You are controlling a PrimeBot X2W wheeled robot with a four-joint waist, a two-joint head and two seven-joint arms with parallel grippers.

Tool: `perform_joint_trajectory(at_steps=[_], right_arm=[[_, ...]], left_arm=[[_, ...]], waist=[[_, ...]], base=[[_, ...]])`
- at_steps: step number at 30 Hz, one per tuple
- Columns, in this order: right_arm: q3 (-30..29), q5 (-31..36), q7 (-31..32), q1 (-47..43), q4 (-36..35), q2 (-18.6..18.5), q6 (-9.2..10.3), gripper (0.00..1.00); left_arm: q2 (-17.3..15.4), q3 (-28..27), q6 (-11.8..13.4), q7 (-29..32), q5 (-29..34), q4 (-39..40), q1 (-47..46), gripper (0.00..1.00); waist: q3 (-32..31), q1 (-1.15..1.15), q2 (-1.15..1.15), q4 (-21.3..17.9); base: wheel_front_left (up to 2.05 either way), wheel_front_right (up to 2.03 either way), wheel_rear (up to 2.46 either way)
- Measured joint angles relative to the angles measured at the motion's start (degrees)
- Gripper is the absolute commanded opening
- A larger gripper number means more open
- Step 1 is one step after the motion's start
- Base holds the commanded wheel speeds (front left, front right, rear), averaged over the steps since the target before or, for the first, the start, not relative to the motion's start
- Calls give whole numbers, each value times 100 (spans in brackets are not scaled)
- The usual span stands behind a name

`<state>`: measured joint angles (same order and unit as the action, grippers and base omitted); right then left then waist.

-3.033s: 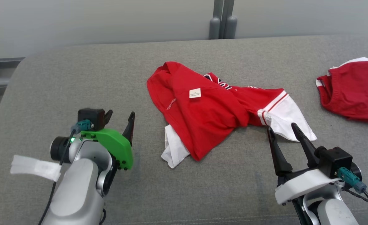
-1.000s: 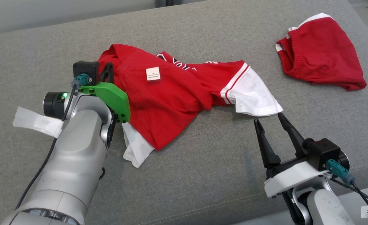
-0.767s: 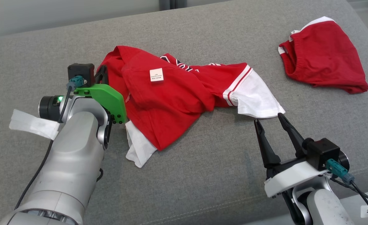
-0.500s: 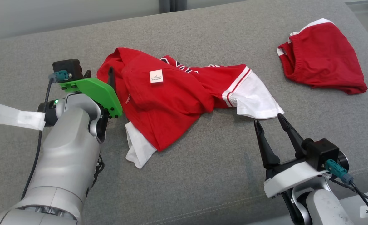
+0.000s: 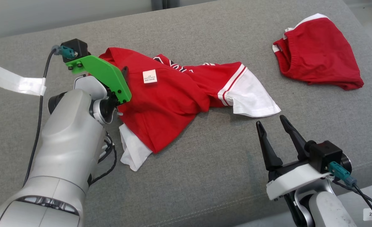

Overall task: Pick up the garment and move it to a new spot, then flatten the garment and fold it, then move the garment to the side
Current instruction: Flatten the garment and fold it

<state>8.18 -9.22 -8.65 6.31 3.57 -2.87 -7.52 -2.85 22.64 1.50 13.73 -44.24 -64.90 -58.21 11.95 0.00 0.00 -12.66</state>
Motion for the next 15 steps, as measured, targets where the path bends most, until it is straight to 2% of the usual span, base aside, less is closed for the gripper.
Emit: perform_joint_trajectory(at_steps=[2,3,4,5,7,11,15], right_arm=[[8,-23,-4,0,11,0,0,100],[13,-27,-11,0,14,0,0,100],[14,-35,-22,0,18,0,0,100],[15,-40,-37,0,23,0,0,100],[7,-44,-53,2,36,0,0,100],[-26,-43,-75,7,69,0,0,100],[-74,-23,-77,7,79,0,0,100]], left_arm=[[0,105,147,96,-15,81,0,100],[-1,151,209,140,-40,126,1,81],[0,193,264,190,-59,168,3,51],[0,229,300,246,-90,208,12,38],[0,313,343,318,-159,316,35,0],[2,425,431,410,-183,450,167,0],[7,432,493,193,-204,655,263,0]], waist=[[10,0,0,-12],[16,0,0,-17],[22,0,0,-20],[28,0,0,-24],[37,0,0,-25],[33,0,0,-8],[6,0,0,54]], base=[[0,0,0],[0,0,0],[0,0,0],[0,0,0],[0,0,0],[0,0,0],[0,0,0]])
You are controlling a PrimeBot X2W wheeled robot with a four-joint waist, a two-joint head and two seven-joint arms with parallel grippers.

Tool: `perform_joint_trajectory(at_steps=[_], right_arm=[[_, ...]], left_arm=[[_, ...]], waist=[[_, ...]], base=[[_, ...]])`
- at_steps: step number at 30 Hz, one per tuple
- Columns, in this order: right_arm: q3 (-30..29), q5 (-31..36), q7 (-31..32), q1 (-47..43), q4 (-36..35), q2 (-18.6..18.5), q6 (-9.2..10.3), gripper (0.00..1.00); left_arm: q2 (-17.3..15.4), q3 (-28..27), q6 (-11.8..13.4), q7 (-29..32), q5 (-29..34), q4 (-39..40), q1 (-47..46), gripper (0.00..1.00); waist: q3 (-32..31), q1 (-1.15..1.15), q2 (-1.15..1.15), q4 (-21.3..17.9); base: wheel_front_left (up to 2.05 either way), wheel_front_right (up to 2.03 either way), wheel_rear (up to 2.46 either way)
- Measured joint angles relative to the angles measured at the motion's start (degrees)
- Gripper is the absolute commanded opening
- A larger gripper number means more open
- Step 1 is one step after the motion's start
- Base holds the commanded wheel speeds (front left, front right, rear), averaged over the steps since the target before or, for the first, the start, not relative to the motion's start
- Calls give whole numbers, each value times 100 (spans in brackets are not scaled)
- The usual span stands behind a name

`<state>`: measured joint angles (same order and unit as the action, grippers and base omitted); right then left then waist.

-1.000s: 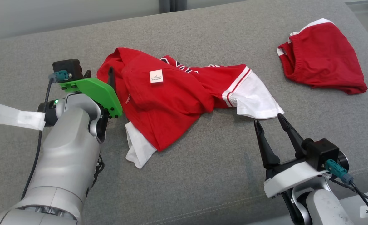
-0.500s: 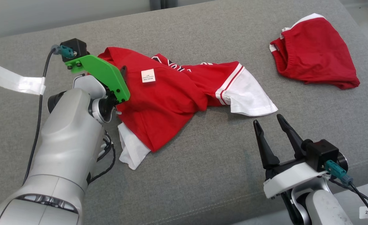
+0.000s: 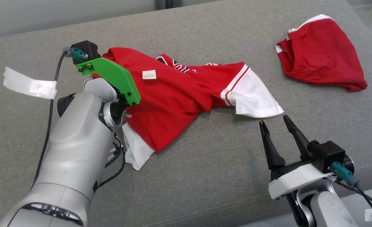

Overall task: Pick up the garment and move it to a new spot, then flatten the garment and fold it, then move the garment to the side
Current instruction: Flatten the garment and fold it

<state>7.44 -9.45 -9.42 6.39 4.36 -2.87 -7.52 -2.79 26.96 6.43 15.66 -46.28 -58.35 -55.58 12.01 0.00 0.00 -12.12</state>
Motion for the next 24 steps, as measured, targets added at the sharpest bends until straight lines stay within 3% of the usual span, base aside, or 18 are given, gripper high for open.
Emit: perform_joint_trajectory(at_steps=[7,13,18,24], right_arm=[[-88,64,44,-42,-45,0,0,100],[-129,104,129,-183,-101,2,0,100],[-157,132,186,-276,-156,2,0,100],[-174,163,237,-303,-222,2,0,100]], left_arm=[[-55,-170,-49,-424,-164,738,554,0],[-276,-287,42,-559,-327,2224,1475,0],[-576,-270,491,-296,-400,4063,2665,0],[-1079,-263,1325,3,-286,5837,3992,0]], waist=[[-104,0,0,197],[-267,0,0,397],[-406,0,0,559],[-499,0,0,717]], base=[[0,0,0],[0,0,0],[0,0,0],[0,0,0]])
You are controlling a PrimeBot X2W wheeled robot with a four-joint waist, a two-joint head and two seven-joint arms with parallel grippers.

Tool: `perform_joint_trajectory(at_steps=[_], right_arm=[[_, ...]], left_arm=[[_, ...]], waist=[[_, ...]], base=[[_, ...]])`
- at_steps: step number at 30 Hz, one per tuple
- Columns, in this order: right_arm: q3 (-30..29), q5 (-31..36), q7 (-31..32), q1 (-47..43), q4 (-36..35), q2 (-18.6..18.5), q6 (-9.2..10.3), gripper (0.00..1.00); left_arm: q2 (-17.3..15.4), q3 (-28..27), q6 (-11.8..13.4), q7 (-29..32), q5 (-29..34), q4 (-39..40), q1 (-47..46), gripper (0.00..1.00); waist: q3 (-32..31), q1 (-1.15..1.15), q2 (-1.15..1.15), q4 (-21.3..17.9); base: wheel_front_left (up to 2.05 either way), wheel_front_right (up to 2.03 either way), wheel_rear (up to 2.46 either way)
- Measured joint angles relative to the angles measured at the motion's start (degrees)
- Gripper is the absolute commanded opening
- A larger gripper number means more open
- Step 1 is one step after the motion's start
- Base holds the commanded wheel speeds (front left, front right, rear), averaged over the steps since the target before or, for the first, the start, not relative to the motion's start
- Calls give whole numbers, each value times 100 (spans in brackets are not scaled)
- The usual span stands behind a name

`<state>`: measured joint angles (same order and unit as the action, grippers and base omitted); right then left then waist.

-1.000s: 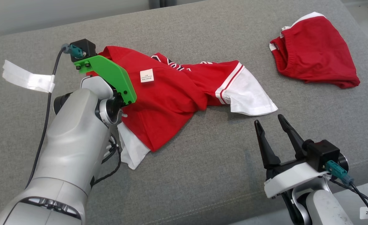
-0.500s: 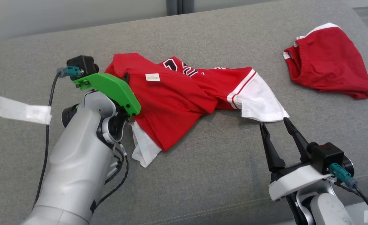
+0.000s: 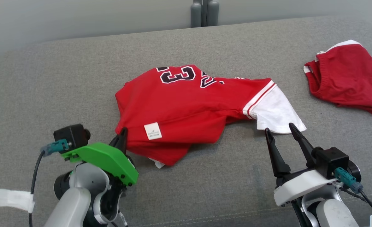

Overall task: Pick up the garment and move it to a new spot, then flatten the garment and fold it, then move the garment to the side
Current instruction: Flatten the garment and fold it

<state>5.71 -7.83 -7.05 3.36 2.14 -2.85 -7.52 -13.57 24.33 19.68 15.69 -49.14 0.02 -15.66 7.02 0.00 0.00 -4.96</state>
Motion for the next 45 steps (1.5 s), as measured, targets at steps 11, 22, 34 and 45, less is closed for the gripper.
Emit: perform_joint_trajectory(at_steps=[11,22,34,45], right_arm=[[-3,7,16,-2,-25,0,0,100],[-132,34,15,4,47,0,0,100],[-560,-89,-110,-102,376,2,0,100],[-634,-285,-299,15,873,2,0,100]], left_arm=[[-320,149,471,-18,307,254,918,5],[-465,259,204,-545,566,-212,1072,100],[-267,-449,-157,-2705,702,-549,1248,100],[-397,-544,-721,-3049,1365,-556,1479,100]], waist=[[22,0,0,118],[-129,0,0,153],[-582,0,0,303],[-893,0,0,488]], base=[[0,0,0],[0,0,0],[0,0,0],[0,0,0]])
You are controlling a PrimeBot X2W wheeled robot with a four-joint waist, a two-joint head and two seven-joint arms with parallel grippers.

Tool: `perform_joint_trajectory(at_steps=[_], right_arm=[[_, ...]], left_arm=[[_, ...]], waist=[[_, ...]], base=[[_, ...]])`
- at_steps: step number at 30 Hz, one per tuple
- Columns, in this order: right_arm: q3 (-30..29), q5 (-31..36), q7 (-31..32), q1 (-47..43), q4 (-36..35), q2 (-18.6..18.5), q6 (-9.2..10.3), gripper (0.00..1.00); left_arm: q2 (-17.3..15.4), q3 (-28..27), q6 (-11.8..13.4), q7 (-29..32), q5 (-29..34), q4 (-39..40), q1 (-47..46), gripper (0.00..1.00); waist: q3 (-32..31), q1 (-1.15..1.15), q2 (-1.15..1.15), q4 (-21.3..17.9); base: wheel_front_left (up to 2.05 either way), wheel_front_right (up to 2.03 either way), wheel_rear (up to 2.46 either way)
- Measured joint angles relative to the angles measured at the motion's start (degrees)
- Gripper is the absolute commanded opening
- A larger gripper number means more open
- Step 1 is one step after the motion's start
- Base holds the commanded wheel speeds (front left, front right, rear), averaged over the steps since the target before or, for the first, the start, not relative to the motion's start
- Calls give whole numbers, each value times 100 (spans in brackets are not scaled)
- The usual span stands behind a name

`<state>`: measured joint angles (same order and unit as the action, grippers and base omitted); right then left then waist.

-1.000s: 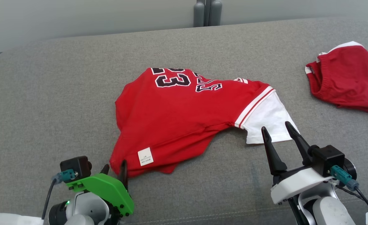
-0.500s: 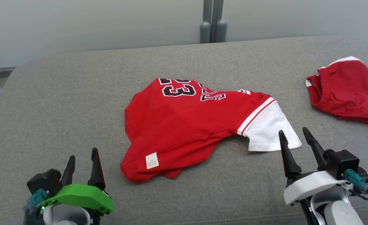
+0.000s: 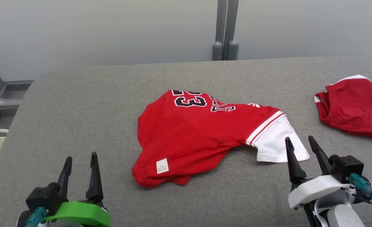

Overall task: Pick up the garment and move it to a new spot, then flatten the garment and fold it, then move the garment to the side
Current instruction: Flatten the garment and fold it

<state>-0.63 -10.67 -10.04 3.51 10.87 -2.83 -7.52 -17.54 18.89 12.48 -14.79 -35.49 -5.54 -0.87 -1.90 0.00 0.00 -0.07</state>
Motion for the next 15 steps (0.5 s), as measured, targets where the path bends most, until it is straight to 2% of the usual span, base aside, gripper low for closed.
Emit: perform_joint_trajectory(at_steps=[8,15], right_arm=[[131,-71,13,-125,164,1,1,100],[121,-2,100,-376,204,0,1,100]], left_arm=[[-205,53,-412,-20,314,126,337,100],[-269,-65,-441,-23,297,98,591,100]], waist=[[-167,0,0,160],[-311,0,0,266]], base=[[0,0,0],[0,0,0]])
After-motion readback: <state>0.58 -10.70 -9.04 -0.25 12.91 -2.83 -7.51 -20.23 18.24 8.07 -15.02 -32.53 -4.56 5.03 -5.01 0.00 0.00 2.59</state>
